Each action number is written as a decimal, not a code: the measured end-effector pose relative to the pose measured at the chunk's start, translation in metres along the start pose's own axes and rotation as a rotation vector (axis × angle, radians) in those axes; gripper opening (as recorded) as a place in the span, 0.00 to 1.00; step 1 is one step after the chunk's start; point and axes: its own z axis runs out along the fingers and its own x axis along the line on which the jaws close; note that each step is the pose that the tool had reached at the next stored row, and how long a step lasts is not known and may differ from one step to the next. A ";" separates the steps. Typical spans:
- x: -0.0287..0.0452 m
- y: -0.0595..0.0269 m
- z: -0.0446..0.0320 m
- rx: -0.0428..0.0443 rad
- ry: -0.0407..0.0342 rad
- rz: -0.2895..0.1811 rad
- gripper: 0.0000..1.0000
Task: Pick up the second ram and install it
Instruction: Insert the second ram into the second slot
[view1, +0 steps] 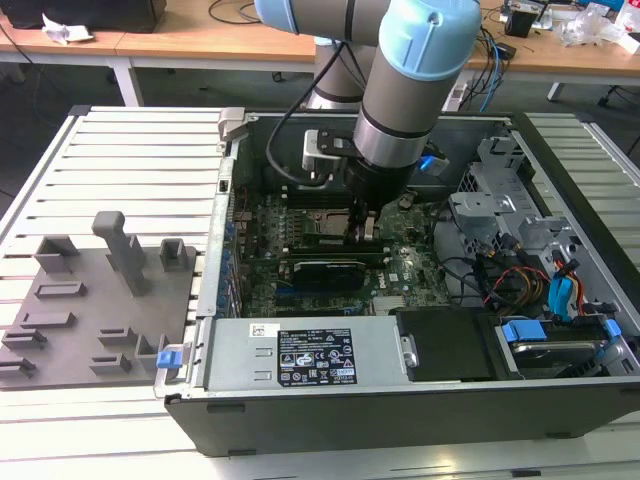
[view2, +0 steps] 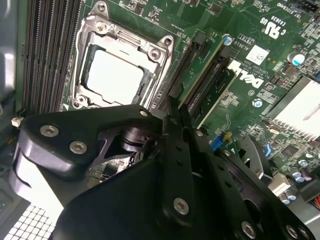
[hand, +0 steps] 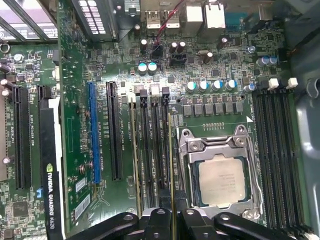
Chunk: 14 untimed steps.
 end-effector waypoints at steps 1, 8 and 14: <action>0.0002 0.0003 0.0016 -0.0002 0.0000 0.000 0.14; 0.0007 0.0005 0.0070 0.0000 0.0000 0.000 0.14; 0.0008 0.0035 -0.0028 0.0030 -0.0004 0.000 0.14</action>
